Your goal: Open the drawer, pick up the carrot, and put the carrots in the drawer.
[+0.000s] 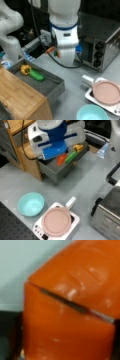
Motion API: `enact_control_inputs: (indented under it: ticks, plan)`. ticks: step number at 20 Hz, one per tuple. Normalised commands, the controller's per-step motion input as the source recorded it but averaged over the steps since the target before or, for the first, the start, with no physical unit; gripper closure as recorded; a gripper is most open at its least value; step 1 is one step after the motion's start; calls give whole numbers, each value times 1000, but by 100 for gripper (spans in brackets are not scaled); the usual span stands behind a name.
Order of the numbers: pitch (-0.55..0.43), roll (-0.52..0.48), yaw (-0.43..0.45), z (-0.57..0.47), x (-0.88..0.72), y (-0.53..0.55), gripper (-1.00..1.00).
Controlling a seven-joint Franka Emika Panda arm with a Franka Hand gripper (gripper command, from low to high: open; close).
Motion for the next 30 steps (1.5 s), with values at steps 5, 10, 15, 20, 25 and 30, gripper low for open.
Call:
enact_control_inputs:
  ticks: [5, 10, 15, 20, 25, 30]
  plan:
    - [-266, -68, 389, -109, -317, -250, 100]
    - [-274, -55, 398, -31, -369, -172, 100]
    - [-303, -72, 350, -127, -381, -109, 100]
    - [-335, -80, 288, -255, -416, -133, 100]
    - [-326, -85, 215, -223, -483, -110, 100]
    - [-341, -93, 197, -205, -497, -78, 100]
